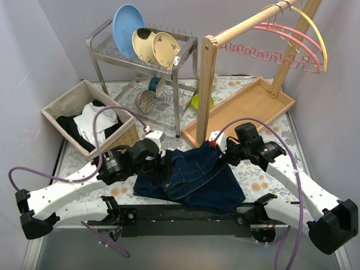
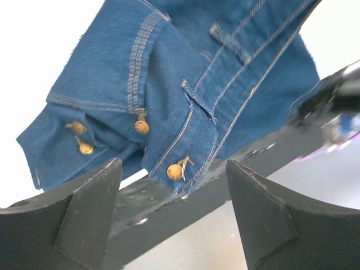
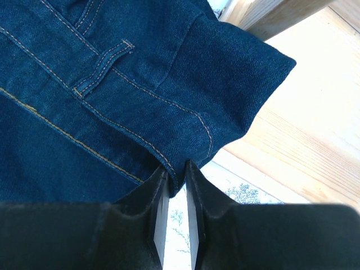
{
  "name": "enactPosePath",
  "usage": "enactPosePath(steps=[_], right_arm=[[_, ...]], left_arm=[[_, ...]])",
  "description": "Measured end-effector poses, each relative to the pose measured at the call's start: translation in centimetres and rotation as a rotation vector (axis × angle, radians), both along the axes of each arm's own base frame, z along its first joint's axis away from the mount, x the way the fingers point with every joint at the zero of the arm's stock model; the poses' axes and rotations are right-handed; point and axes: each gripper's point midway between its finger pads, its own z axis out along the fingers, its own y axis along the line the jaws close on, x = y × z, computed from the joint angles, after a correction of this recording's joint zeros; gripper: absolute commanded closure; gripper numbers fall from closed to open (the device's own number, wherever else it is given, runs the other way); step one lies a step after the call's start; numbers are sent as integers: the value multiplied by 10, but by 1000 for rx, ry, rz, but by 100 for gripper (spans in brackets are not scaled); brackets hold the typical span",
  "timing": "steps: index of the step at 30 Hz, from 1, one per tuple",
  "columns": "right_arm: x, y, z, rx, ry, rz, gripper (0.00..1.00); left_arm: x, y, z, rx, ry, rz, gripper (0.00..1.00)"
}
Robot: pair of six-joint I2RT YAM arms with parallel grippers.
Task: Place the skirt on the hanger
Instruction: Move the skirt to the center of the board
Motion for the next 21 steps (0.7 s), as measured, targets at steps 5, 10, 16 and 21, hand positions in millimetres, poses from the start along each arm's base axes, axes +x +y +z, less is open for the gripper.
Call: enactPosePath(steps=[5, 10, 16, 21], right_arm=[[-1, 3, 1, 14, 9, 5, 74], [-2, 4, -1, 22, 23, 2, 74], [-3, 6, 0, 42, 43, 5, 75], [-3, 7, 0, 67, 68, -10, 96]], left_arm=[[3, -22, -28, 111, 5, -170, 24], [8, -33, -49, 200, -1, -282, 23], [17, -54, -42, 214, -78, -433, 23], [17, -75, -30, 214, -223, -586, 21]])
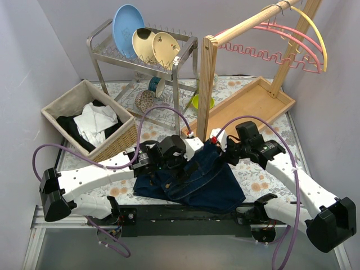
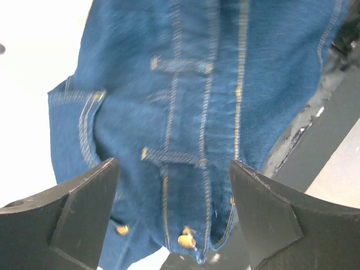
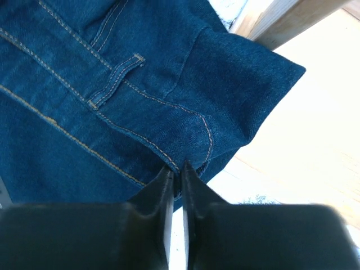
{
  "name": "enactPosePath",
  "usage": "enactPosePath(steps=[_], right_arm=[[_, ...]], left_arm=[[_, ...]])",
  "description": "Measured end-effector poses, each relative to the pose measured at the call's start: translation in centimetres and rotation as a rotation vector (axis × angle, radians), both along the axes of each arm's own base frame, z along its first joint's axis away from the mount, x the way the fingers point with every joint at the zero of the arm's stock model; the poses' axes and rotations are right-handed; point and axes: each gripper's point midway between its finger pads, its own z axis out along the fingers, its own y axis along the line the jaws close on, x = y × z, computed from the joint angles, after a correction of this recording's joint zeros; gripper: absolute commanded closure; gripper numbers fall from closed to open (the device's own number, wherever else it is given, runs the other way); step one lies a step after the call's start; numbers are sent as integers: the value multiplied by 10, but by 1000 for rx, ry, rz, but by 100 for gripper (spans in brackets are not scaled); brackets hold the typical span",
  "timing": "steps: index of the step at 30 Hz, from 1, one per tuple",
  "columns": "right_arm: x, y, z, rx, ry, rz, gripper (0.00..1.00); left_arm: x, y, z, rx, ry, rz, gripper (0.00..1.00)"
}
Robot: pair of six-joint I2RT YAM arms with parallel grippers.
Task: Place the skirt on the hanger
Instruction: Move the skirt to the center of the board
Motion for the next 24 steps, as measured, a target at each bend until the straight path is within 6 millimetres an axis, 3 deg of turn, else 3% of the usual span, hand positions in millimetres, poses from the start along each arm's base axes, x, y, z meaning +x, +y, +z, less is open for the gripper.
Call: enactPosePath(steps=[6, 15, 24], right_arm=[[5, 3, 7, 73, 52, -45, 99], [15, 25, 55, 266, 118, -17, 99], [6, 38, 54, 331, 237, 32, 99]], left_arm=[[-11, -24, 1, -17, -144, -157, 22], [11, -39, -10, -75, -283, -136, 24], [33, -62, -4, -205, -336, 5, 24]])
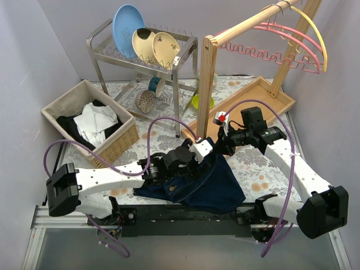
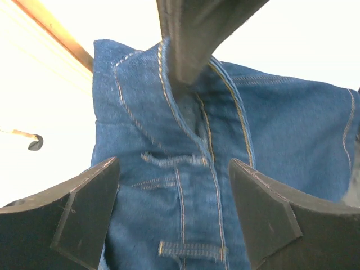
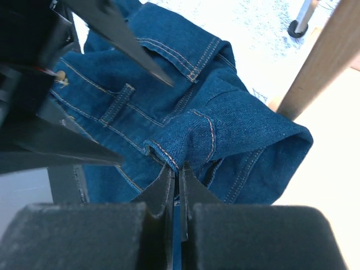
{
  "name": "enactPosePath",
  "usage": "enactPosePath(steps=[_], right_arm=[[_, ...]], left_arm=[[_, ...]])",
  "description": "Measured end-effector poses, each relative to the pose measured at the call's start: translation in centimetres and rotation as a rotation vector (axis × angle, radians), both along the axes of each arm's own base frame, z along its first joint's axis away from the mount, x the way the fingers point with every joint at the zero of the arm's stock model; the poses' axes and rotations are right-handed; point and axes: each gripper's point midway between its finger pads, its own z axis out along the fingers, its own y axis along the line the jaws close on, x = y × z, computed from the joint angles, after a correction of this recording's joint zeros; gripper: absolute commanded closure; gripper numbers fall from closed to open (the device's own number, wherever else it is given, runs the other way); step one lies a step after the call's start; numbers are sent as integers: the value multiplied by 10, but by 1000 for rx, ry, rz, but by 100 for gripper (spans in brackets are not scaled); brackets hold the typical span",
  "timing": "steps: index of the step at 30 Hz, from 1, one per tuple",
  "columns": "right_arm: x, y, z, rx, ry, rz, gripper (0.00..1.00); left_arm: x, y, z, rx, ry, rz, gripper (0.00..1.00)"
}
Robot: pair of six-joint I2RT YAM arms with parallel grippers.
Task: Place the skirt on the hanger
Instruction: Move the skirt to the center of the board
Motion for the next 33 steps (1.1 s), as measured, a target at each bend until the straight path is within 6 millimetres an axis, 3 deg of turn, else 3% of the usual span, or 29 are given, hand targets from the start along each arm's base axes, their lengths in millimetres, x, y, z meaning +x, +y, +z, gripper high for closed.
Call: enactPosePath(steps=[3, 8, 13, 17, 18, 20, 21, 22, 25, 28, 33], right_arm=[[-2, 1, 2, 12, 6, 8, 99], [-3, 2, 3, 18, 10, 13, 99], [-2, 1, 3, 19, 13, 7, 99], [-1, -1, 3, 14, 16, -13, 99], [0, -1, 3, 13, 15, -17, 99], [0, -2, 4, 11, 12, -22, 99], [0, -2, 4, 11, 12, -24, 99], [0, -2, 4, 10, 12, -25, 99], [0, -2, 4, 12, 9, -21, 98], [-2, -2, 3, 17, 7, -5, 90], [-12, 4, 1, 22, 1, 48, 71]], left_arm=[[7, -5, -10, -10, 16, 54, 25], [17, -6, -34, 8, 51, 153, 35], [24, 1, -38, 6, 46, 250, 46], [26, 9, -42, 21, 55, 295, 68], [25, 11, -43, 27, 61, 299, 79], [22, 15, -42, 31, 73, 301, 88], [21, 16, -41, 28, 81, 301, 98], [19, 18, -38, 28, 85, 297, 100], [14, 22, -28, 4, 101, 292, 100], [7, 27, -16, -29, 126, 283, 100], [-5, 33, 3, -110, 197, 284, 100]])
